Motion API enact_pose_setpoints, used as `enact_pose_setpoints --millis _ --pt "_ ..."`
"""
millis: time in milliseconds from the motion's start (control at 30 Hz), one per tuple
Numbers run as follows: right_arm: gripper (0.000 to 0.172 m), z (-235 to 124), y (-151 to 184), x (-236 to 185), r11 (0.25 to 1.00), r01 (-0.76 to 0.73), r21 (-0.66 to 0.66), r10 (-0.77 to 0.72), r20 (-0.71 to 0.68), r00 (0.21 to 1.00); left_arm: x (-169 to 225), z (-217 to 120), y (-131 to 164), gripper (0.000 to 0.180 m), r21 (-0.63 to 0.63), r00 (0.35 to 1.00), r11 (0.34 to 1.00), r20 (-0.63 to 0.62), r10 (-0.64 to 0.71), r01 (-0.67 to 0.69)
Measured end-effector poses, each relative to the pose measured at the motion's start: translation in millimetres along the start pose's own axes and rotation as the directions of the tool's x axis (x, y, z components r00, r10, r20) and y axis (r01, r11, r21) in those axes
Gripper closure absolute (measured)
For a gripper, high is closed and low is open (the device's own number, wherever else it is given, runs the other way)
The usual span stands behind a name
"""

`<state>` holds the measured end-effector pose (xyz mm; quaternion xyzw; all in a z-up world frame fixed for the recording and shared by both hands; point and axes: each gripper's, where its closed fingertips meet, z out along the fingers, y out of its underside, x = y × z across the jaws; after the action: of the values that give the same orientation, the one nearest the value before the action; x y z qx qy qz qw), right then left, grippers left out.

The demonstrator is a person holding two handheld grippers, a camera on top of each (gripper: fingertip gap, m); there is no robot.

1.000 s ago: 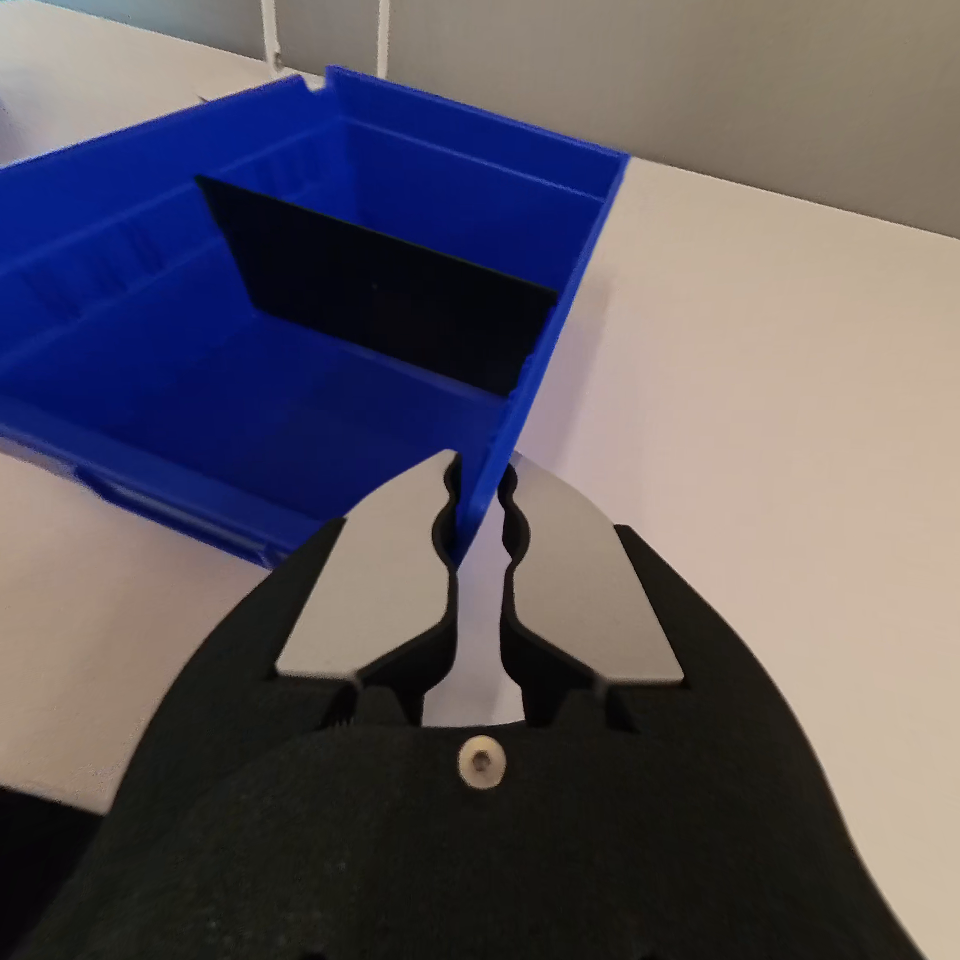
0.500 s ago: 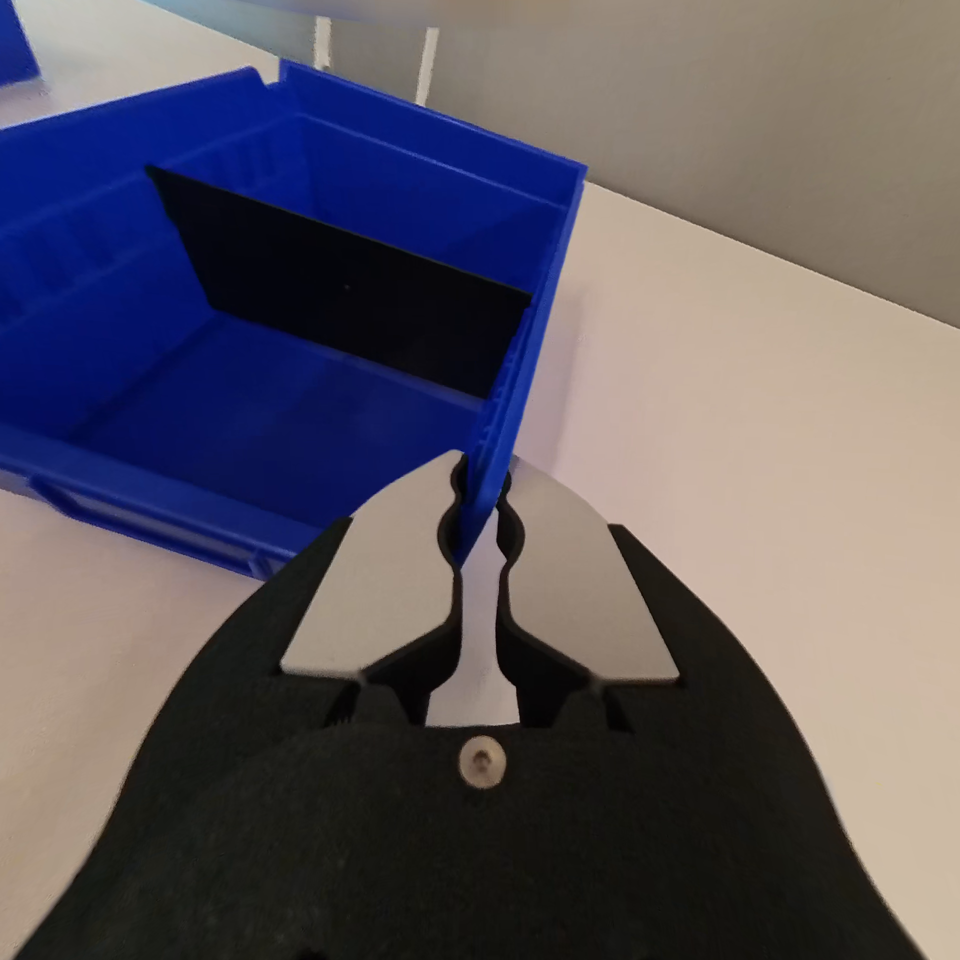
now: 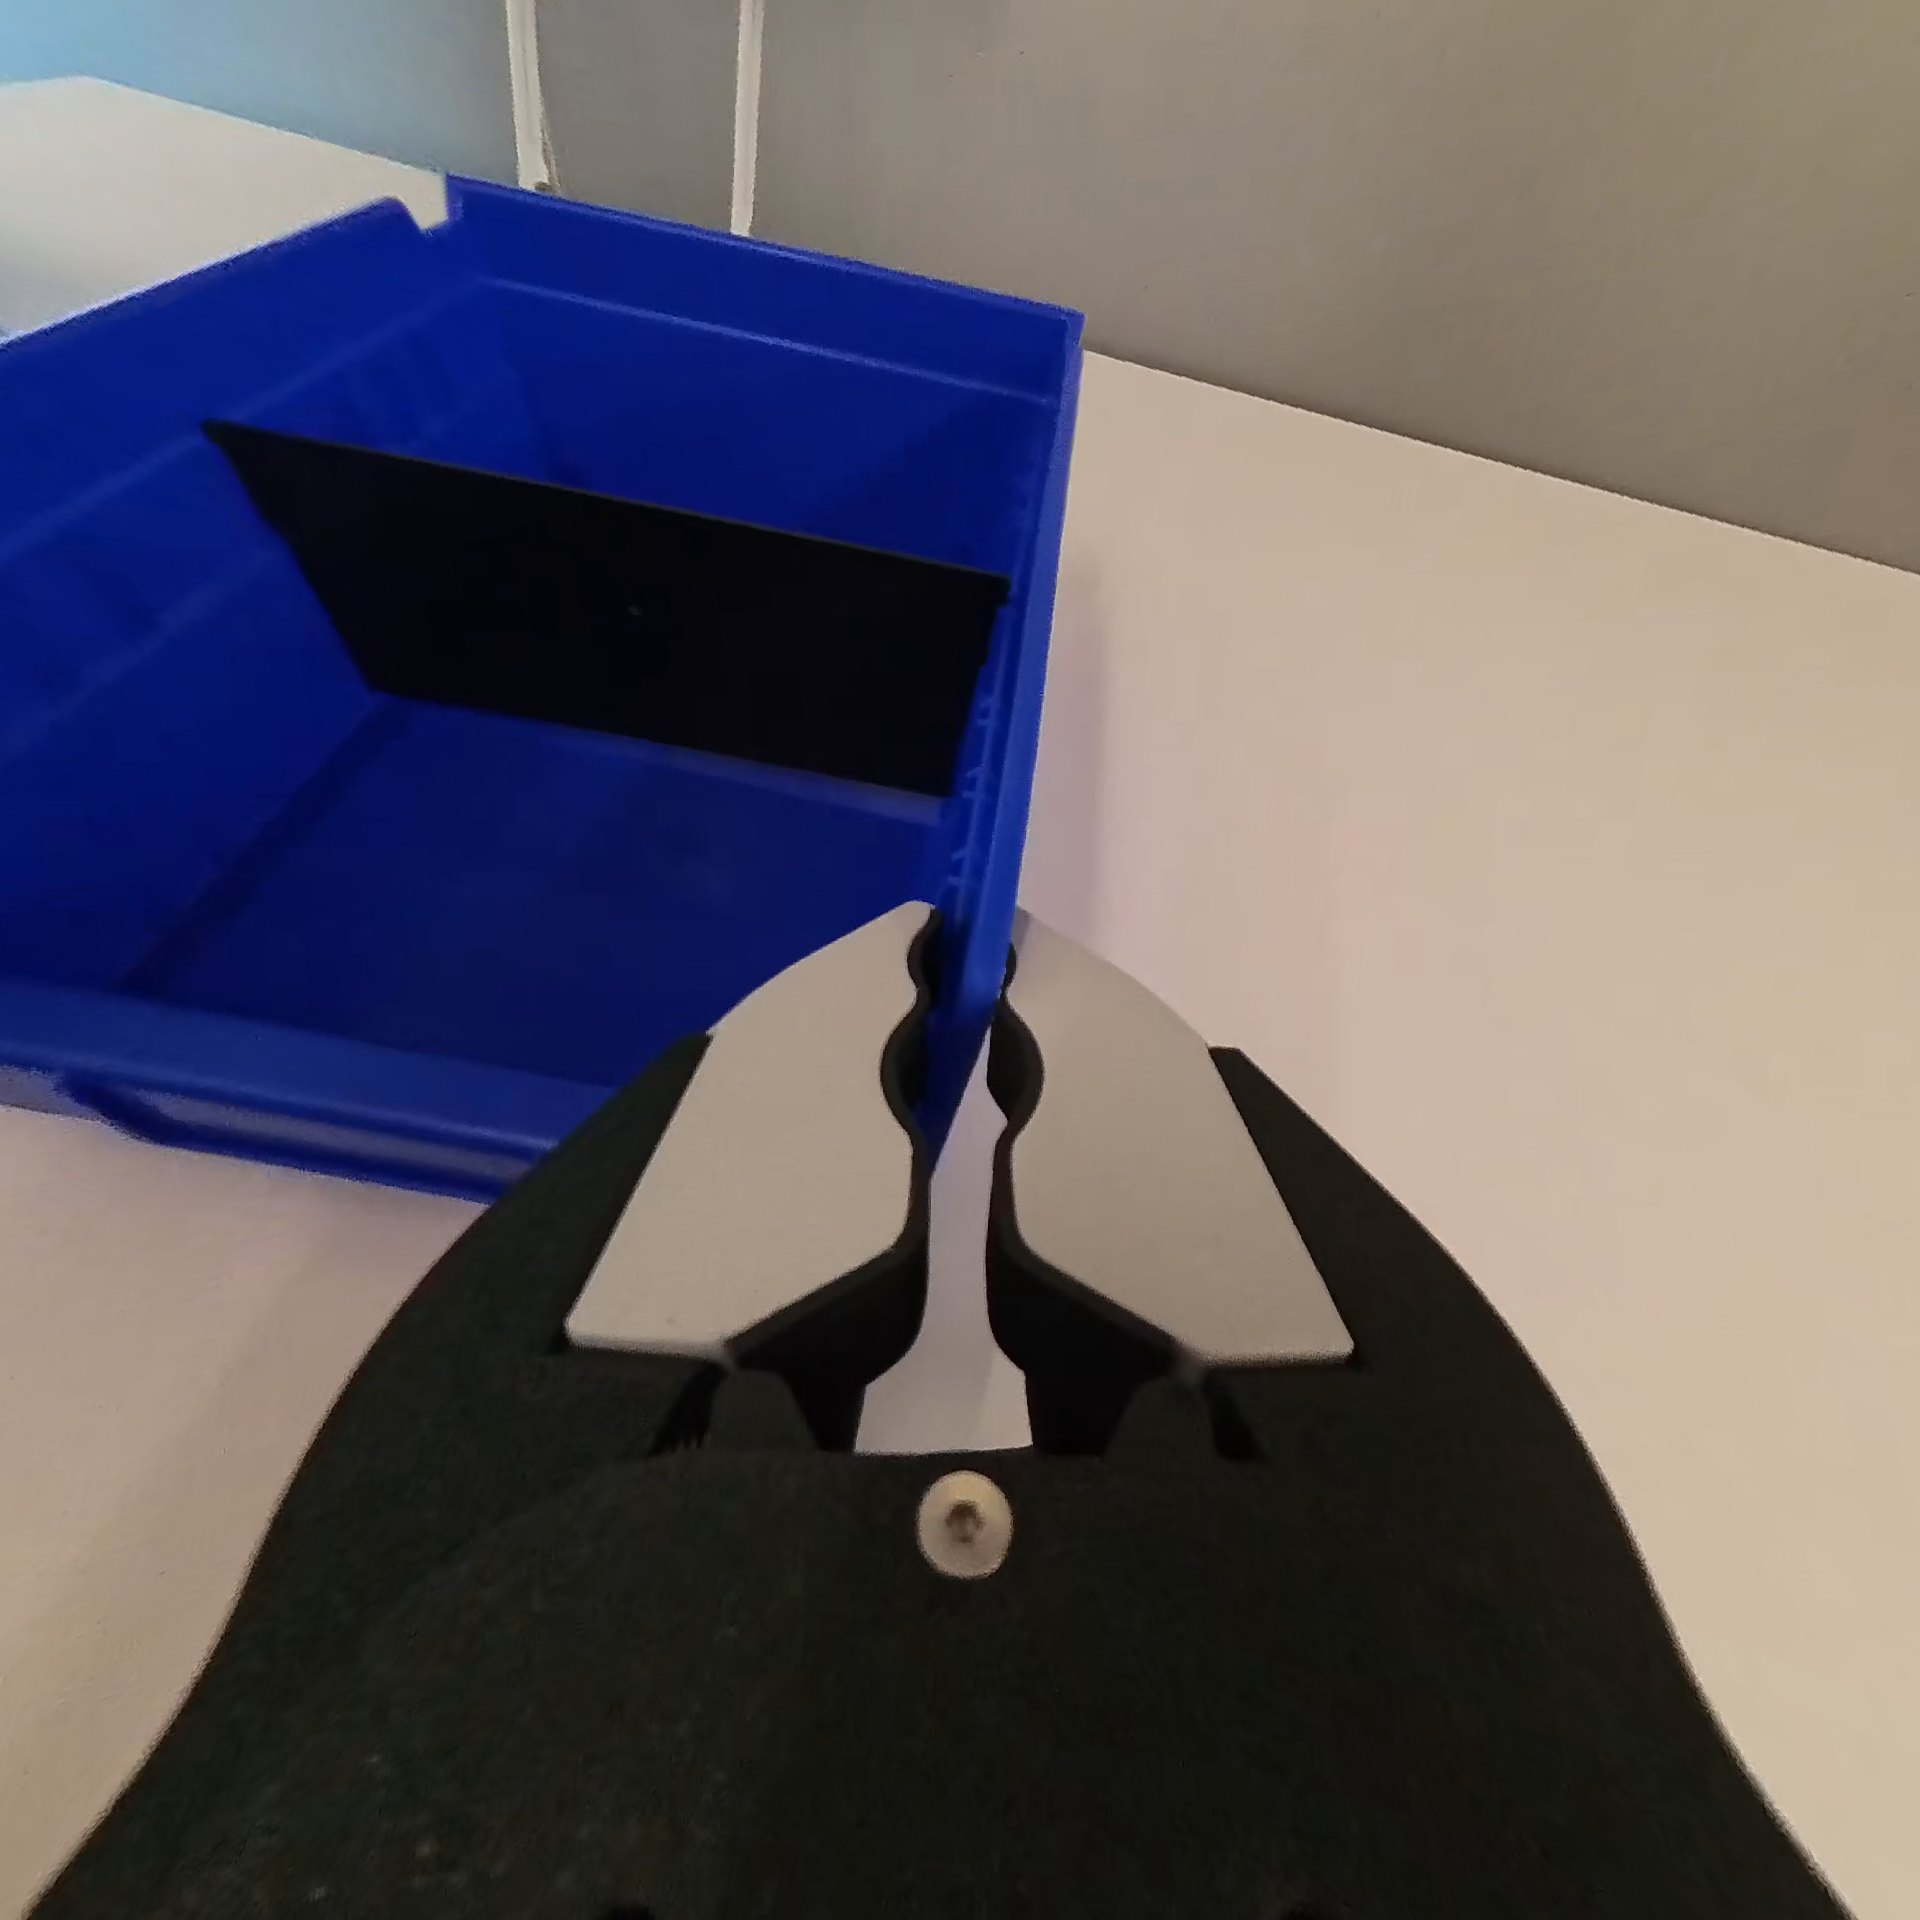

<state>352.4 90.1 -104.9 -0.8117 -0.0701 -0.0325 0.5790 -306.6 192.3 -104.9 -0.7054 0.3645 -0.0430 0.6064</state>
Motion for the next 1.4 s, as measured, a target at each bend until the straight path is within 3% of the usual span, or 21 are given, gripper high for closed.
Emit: enact_pose_setpoints --millis 33,167,233,367,467,567,667,800,900,1000,1100,1167,1300,1400 --pt "0.167 -1 0 0 1.0 0.001 0.003 -0.001 -0.002 1.0 1 0 0 0.167 -0.004 1.0 1.0 0.009 -0.004 0.004" --pt "0.166 -2 -1 0 0.999 0.003 0.033 -0.003 -0.015 1.0 -2 -1 -3 0.165 -0.004 0.997 1.0 0.073 -0.009 0.01" --pt "0.165 -9 -3 -1 0.998 0.025 0.051 -0.023 -0.045 0.999 -8 -10 -15 0.149 0.044 0.989 0.999 0.144 -0.022 0.016" --pt "0.133 -40 -21 -6 0.993 0.039 0.111 -0.033 -0.049 0.998 -7 -53 -74 0.129 0.255 0.965 0.961 0.205 -0.164 0.11" --pt "0.114 -71 -70 -17 0.952 -0.098 0.289 0.101 0.002 0.995 32 -74 -142 0.13 0.493 0.946 0.829 0.034 -0.323 0.265" --pt "0.098 -89 -124 -52 0.852 -0.266 0.45 0.23 0.134 0.964 96 -65 -200 0.135 0.617 0.891 0.65 -0.222 -0.397 0.444" --pt "0.087 -100 -170 -102 0.709 -0.407 0.577 0.291 0.287 0.913 170 -37 -249 0.136 0.621 0.775 0.465 -0.483 -0.408 0.632" --pt "0.076 -109 -205 -156 0.529 -0.544 0.652 0.325 0.437 0.839 257 -7 -297 0.141 0.456 0.526 0.267 -0.775 -0.35 0.849" --pt "0.073 -115 -214 -176 0.453 -0.584 0.673 0.333 0.48 0.812 308 0 -319 0.142 0.326 0.388 0.255 -0.886 -0.253 0.91" --pt "0.076 -117 -214 -178 0.408 -0.589 0.698 0.349 0.477 0.807 337 3 -328 0.143 0.262 0.323 0.27 -0.922 -0.213 0.926" --pt "0.077 -111 -209 -182 0.423 -0.615 0.666 0.355 0.503 0.788 349 10 -327 0.143 0.236 0.3 0.267 -0.926 -0.228 0.934" --pt "0.074 -111 -207 -181 0.385 -0.63 0.674 0.351 0.524 0.776 347 8 -327 0.144 0.278 0.334 0.26 -0.92 -0.207 0.925" --pt "0.076 -108 -201 -186 0.377 -0.696 0.611 0.364 0.594 0.718 369 15 -325 0.143 0.292 0.388 0.382 -0.899 -0.204 0.877" --pt "0.078 -107 -197 -187 0.399 -0.706 0.586 0.372 0.6 0.708 374 15 -325 0.148 0.227 0.323 0.394 -0.926 -0.195 0.89"
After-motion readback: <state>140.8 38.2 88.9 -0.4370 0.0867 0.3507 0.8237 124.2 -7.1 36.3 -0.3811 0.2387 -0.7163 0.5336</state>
